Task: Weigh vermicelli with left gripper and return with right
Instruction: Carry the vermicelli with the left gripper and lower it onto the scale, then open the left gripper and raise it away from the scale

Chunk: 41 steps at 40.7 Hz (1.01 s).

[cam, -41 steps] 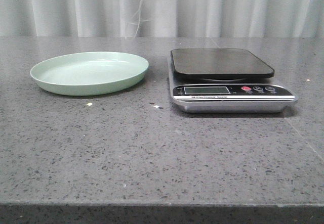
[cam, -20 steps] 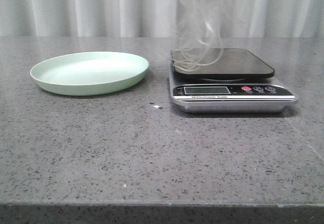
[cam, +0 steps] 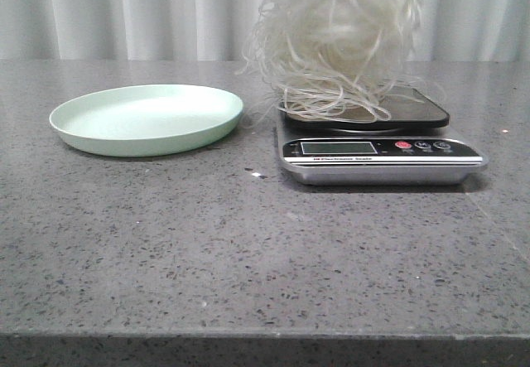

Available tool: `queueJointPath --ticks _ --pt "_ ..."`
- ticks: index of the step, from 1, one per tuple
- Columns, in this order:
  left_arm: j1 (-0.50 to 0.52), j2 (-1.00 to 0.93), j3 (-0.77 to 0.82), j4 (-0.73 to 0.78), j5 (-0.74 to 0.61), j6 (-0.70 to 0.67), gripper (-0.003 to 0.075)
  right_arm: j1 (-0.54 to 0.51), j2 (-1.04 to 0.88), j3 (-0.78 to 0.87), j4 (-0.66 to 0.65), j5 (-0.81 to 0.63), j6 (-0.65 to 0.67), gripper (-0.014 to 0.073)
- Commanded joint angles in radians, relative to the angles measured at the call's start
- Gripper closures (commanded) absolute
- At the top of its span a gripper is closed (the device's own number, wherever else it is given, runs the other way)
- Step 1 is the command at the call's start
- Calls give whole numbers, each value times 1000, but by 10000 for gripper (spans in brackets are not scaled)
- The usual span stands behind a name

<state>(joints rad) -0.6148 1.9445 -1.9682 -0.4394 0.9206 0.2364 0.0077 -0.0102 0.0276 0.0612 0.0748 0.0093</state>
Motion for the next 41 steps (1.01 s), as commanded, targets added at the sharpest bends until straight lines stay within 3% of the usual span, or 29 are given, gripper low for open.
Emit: queueJointPath --ticks 1,16,20,26,29,41 --pt "-21 -34 -35 -20 -27 1 580 -2 -17 -7 4 -86 -4 444" --pt "-50 9 -35 42 33 1 569 -2 -17 -7 4 -86 -4 444" --pt "-50 9 -35 42 44 1 494 -2 -17 -7 4 -86 -4 444" --pt "-50 5 -37 42 64 1 302 -2 -17 -7 4 -86 -4 444" --pt "-50 3 -38 42 78 1 241 -2 -17 -7 4 -86 -4 444" --pt "-48 -58 -40 99 104 1 213 -2 -17 -7 4 -86 -4 444"
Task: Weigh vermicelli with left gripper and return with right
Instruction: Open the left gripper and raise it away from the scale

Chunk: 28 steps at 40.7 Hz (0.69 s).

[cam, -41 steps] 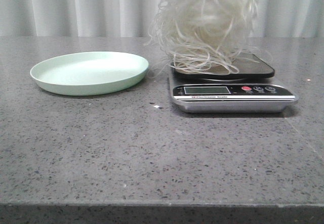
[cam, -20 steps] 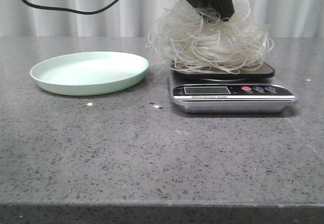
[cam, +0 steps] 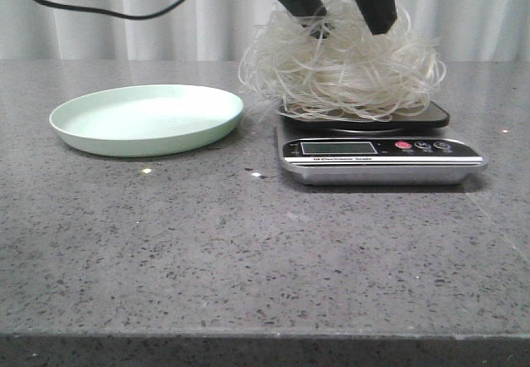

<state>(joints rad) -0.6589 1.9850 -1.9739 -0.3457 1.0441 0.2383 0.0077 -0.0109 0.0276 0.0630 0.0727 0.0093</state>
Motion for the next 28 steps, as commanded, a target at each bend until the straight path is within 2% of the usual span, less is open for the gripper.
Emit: queueJointPath --ticks 1,17,28 --pt "-3 -107 -34 13 -20 -1 213 -2 -16 -7 2 -84 -4 444" --pt "0 -289 -34 270 71 -29 216 -2 -16 -7 2 -84 -4 444" --pt "0 -448 32 441 43 -139 375 -2 -16 -7 2 -91 -4 444"
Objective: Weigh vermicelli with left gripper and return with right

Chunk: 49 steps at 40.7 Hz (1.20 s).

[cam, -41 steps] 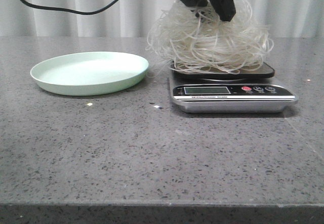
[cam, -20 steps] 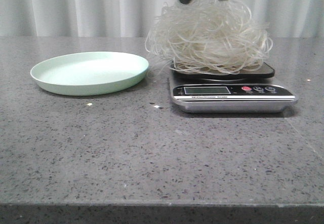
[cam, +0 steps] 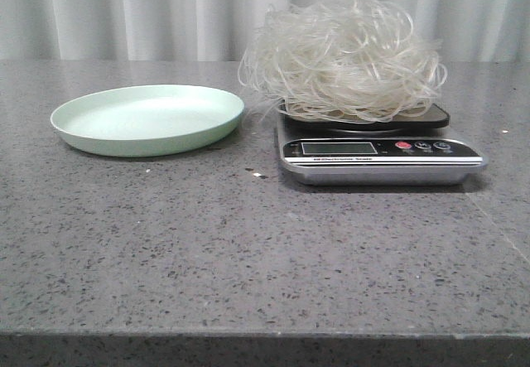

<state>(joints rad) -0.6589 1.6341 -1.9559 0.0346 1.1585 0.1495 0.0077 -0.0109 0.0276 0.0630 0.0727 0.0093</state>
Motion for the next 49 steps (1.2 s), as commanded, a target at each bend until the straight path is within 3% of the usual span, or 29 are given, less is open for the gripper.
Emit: queueJointPath --ticks 1,8,21,35,49 --pt "0 -114 26 83 -79 -67 386 -2 -16 -7 2 -91 -4 444" --pt "0 -283 267 214 -186 -190 437 -2 -16 -7 2 -99 -4 444" --pt "0 -707 784 230 -447 -319 587 -2 -16 -7 2 -99 -4 444" --pt "0 -1104 1168 230 -495 -369 583 -2 -16 -7 2 -103 -4 444" --pt "0 -1428 1439 228 -719 -369 583 -2 -16 -7 2 -156 -4 444"
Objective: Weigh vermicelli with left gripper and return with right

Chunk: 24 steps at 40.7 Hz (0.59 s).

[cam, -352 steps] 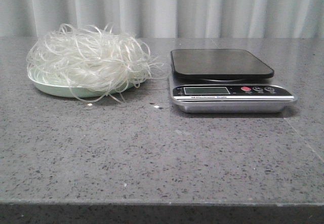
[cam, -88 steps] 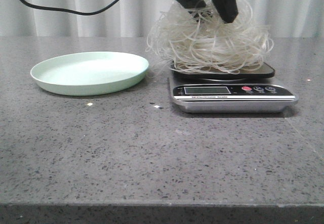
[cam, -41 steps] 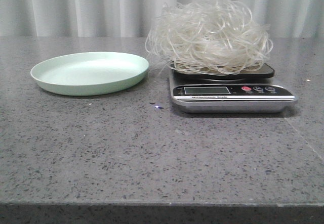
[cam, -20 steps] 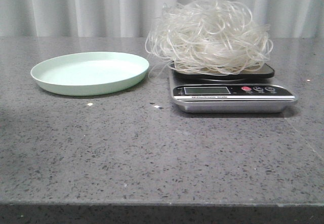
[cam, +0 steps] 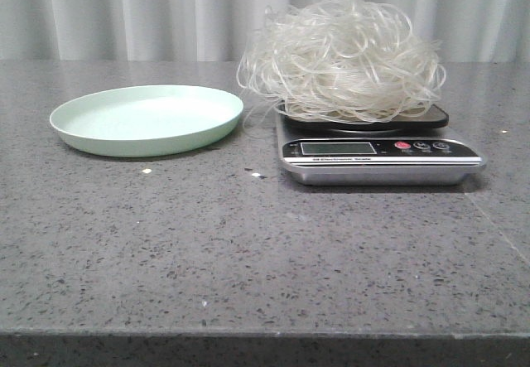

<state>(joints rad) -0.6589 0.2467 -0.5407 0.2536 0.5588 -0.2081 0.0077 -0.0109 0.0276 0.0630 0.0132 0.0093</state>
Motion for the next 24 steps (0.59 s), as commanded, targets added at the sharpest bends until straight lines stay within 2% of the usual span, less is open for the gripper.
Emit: queueJointPath --ticks 1,8,12,17,24 --pt "0 -59 41 9 -126 -11 583 -2 -16 -7 2 -100 -4 444" --pt "0 -118 99 9 -163 -11 583 -2 -16 -9 2 -148 -4 444" --pt "0 -118 99 9 -174 -11 583 -2 -15 -42 48 -179 -4 444" --pt "0 -118 102 9 -179 -11 583 -2 -7 -136 123 -169 -4 444" --pt "0 -118 112 34 -179 -8 583 -2 106 -325 130 -109 -4 441"
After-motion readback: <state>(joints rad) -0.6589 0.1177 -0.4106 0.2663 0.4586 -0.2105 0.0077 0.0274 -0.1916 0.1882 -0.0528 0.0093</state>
